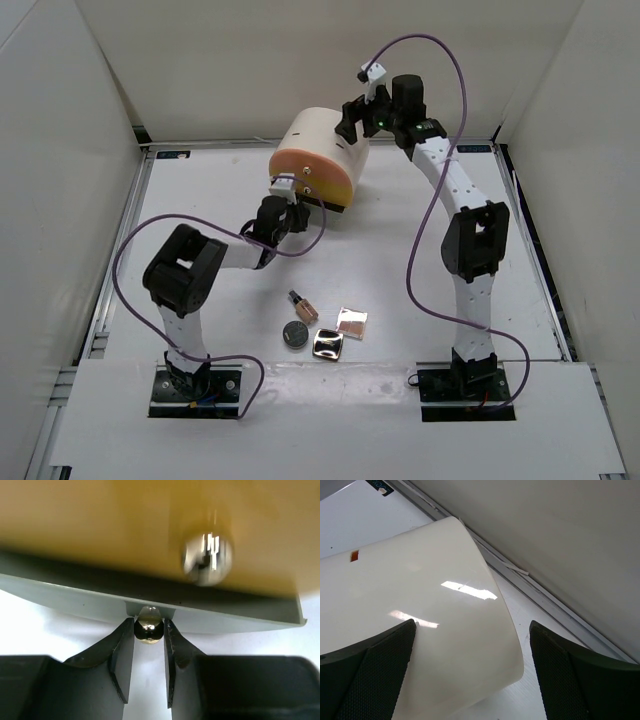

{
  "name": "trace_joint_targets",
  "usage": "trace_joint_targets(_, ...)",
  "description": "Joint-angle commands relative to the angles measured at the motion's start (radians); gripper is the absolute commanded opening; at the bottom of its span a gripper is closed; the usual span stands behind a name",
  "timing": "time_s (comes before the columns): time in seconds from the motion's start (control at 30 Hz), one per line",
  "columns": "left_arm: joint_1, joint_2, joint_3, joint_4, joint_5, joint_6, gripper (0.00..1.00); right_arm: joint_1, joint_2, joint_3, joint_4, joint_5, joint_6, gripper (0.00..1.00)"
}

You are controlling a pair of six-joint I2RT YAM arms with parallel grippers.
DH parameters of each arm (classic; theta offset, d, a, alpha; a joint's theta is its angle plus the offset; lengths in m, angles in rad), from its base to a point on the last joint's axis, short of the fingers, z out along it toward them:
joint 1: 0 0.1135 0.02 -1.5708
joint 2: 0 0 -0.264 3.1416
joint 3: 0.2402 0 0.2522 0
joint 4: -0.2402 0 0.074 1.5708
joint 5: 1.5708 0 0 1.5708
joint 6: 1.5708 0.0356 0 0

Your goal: Organize the makeup

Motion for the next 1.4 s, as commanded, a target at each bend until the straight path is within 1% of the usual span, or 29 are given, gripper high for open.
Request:
trace_joint_targets(0.0,-0.004,-0.151,-0.110,-0.082,-0.058,-0.041,0.16,-0.011,-0.025,-0.038,-0.070,0.017,-0.008,0.95)
trace_joint_targets(0.13,-0.038,-0.292,-0.250,-0.166,-0.083,-0.072,0.21,-0.011,-0.037,-0.054,-0.064,0.019,-0.008,0.95)
trace_joint_targets(0.2,-0.046,-0.360,-0.271,-0.247,-0.098,-0.115,0.23,-0.011,-0.037,-0.061,-0.067,0.016,-0.004,0.95)
trace_joint_targets(0.23,-0.058,-0.381,-0.303,-0.257,-0.100,-0.129,0.27,-0.011,-0.040,-0.066,-0.070,0.020,-0.001,0.95)
trace_joint_targets(0.27,-0.060,-0.398,-0.320,-0.260,-0.101,-0.139,0.51,-0.008,-0.043,-0.067,-0.070,0.020,0.000,0.95)
trace_joint_targets(0.3,-0.066,-0.415,-0.333,-0.257,-0.101,-0.141,0.59,-0.011,-0.043,-0.069,-0.070,0.020,0.000,0.95)
trace_joint_targets(0.37,-0.072,-0.446,-0.351,-0.257,-0.107,-0.135,0.70,-0.011,-0.050,-0.075,-0.067,0.020,0.002,0.95)
trace_joint_targets(0.4,-0.073,-0.452,-0.344,-0.266,-0.115,-0.124,0.88,-0.011,-0.050,-0.073,-0.069,0.017,-0.001,0.95)
trace_joint_targets(0.43,-0.075,-0.461,-0.324,-0.303,-0.124,-0.120,0.96,-0.011,-0.056,-0.073,-0.070,0.019,-0.004,0.95)
trace_joint_targets(0.47,-0.076,-0.470,-0.313,-0.324,-0.130,-0.113,0.98,-0.011,-0.063,-0.069,-0.077,0.020,-0.009,0.96)
trace_joint_targets(0.53,-0.075,-0.489,-0.273,-0.370,-0.130,-0.074,0.98,-0.011,-0.074,-0.061,-0.083,0.039,-0.017,0.97)
trace_joint_targets(0.63,-0.078,-0.564,-0.232,-0.545,-0.129,-0.048,0.98,-0.008,-0.108,-0.038,-0.101,0.094,-0.035,0.99)
trace_joint_targets(0.7,-0.086,-0.607,-0.221,-0.605,-0.146,-0.057,0.98,-0.011,-0.145,-0.035,-0.109,0.135,-0.043,0.99)
trace_joint_targets(0.73,-0.084,-0.651,-0.218,-0.686,-0.146,-0.076,0.98,-0.011,-0.160,-0.032,-0.101,0.157,-0.038,0.99)
trace_joint_targets(0.77,-0.084,-0.679,-0.216,-0.711,-0.141,-0.087,0.98,-0.011,-0.172,-0.038,-0.113,0.175,-0.037,0.99)
trace_joint_targets(0.8,-0.084,-0.700,-0.212,-0.747,-0.112,-0.101,0.98,-0.018,-0.206,-0.044,-0.119,0.203,-0.028,0.99)
trace_joint_targets(0.83,-0.084,-0.734,-0.205,-0.827,-0.094,-0.110,0.98,-0.018,-0.227,-0.055,-0.126,0.217,-0.020,0.99)
trace_joint_targets(0.9,-0.086,-0.750,-0.179,-0.913,-0.023,-0.118,0.98,-0.018,-0.301,-0.121,-0.153,0.250,0.003,0.99)
trace_joint_targets(0.93,-0.087,-0.753,-0.176,-0.953,0.033,-0.145,0.98,-0.018,-0.335,-0.159,-0.162,0.264,0.020,0.99)
trace_joint_targets(0.97,-0.090,-0.753,-0.170,-1.026,0.061,-0.162,0.98,-0.018,-0.411,-0.257,-0.175,0.270,0.035,0.99)
trace_joint_targets(1.0,-0.093,-0.748,-0.172,-1.057,0.084,-0.175,0.98,-0.018,-0.454,-0.314,-0.178,0.284,0.057,0.99)
trace_joint_targets(1.03,-0.113,-0.753,-0.179,-1.100,0.122,-0.211,0.98,-0.018,-0.497,-0.439,-0.181,0.301,0.075,0.99)
trace_joint_targets(1.07,-0.124,-0.753,-0.188,-1.117,0.133,-0.228,0.98,-0.010,-0.540,-0.510,-0.178,0.313,0.100,0.99)
trace_joint_targets(1.1,-0.133,-0.751,-0.201,-1.113,0.147,-0.245,0.98,-0.008,-0.627,-0.574,-0.169,0.344,0.132,0.99)
trace_joint_targets(1.17,-0.159,-0.765,-0.239,-1.098,0.184,-0.302,0.98,0.001,-0.712,-0.703,-0.169,0.371,0.146,0.99)
trace_joint_targets(1.2,-0.171,-0.765,-0.251,-1.088,0.193,-0.319,0.98,0.013,-0.779,-0.810,-0.175,0.402,0.156,0.99)
trace_joint_targets(1.27,-0.201,-0.747,-0.270,-1.073,0.184,-0.371,0.98,0.016,-0.835,-0.894,-0.181,0.463,0.234,0.99)
trace_joint_targets(1.3,-0.208,-0.733,-0.271,-1.061,0.184,-0.383,0.98,0.013,-0.871,-0.950,-0.169,0.470,0.256,0.99)
trace_joint_targets(1.37,-0.242,-0.707,-0.270,-1.036,0.157,-0.414,0.98,0.013,-0.890,-0.989,-0.163,0.439,0.265,0.99)
